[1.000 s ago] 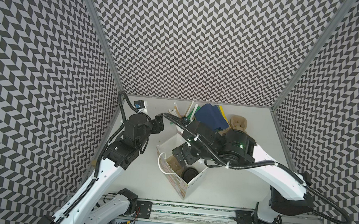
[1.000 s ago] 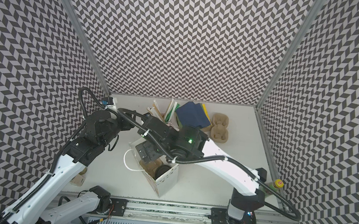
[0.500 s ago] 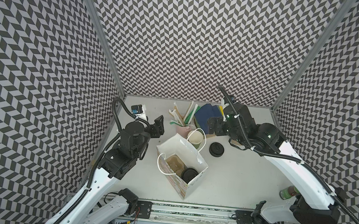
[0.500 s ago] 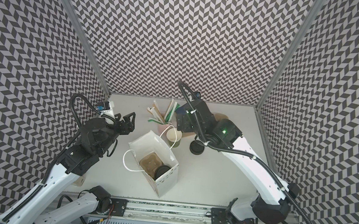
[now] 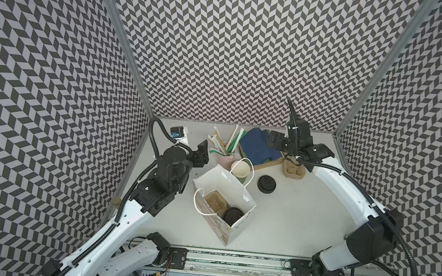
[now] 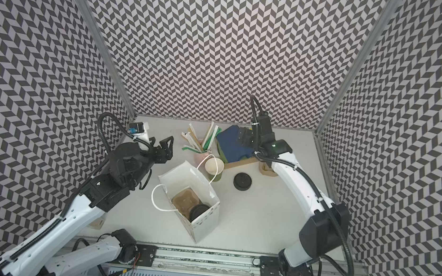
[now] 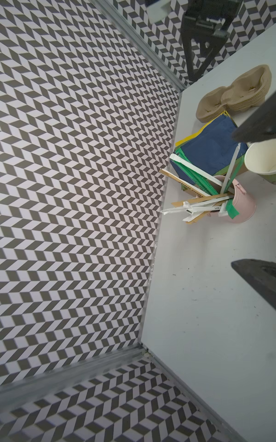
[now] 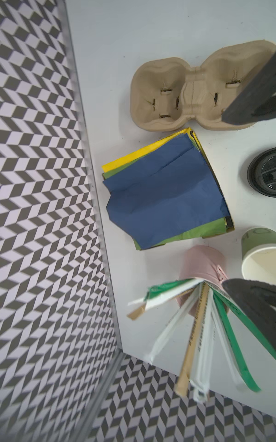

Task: Pack a coffee takeout order
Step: Pick up the straw from the storage cup.

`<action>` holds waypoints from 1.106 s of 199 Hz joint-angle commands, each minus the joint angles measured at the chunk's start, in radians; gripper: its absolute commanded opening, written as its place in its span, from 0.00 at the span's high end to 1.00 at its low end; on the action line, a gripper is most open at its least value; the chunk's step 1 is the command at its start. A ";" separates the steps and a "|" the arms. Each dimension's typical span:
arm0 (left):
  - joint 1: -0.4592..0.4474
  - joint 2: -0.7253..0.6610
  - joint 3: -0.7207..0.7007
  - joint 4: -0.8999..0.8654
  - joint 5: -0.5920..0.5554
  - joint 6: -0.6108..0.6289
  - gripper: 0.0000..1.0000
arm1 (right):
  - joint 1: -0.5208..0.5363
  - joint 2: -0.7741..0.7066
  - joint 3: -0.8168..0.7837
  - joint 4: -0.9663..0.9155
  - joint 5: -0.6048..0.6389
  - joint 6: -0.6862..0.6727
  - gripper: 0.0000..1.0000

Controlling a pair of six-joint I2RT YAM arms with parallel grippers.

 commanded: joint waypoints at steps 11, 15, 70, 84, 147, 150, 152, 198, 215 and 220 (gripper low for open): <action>0.093 0.164 0.162 0.039 0.180 0.006 0.23 | -0.013 -0.057 -0.111 0.267 -0.015 0.037 0.02; 0.101 0.193 0.191 0.029 0.193 0.010 0.23 | -0.016 -0.059 -0.125 0.287 -0.021 0.038 0.02; 0.139 0.535 0.540 -0.147 0.204 0.084 0.28 | -0.047 0.053 -0.186 0.397 -0.215 0.112 0.02; 0.168 0.588 0.572 -0.164 0.210 0.087 0.33 | -0.054 0.063 -0.198 0.405 -0.233 0.119 0.02; 0.250 0.748 0.655 -0.188 0.385 0.100 0.41 | -0.076 0.027 -0.257 0.498 -0.252 0.136 0.02; 0.249 0.752 0.654 -0.185 0.388 0.101 0.42 | -0.077 0.026 -0.257 0.501 -0.250 0.137 0.02; 0.248 0.754 0.652 -0.182 0.390 0.100 0.42 | -0.077 0.025 -0.257 0.503 -0.250 0.137 0.02; 0.248 0.792 0.619 -0.151 0.487 0.102 0.51 | -0.083 0.023 -0.270 0.521 -0.276 0.138 0.02; 0.248 0.789 0.591 -0.127 0.512 0.097 0.55 | -0.083 0.031 -0.271 0.532 -0.303 0.141 0.02; 0.248 0.792 0.593 -0.132 0.521 0.100 0.56 | -0.083 0.034 -0.268 0.529 -0.309 0.141 0.02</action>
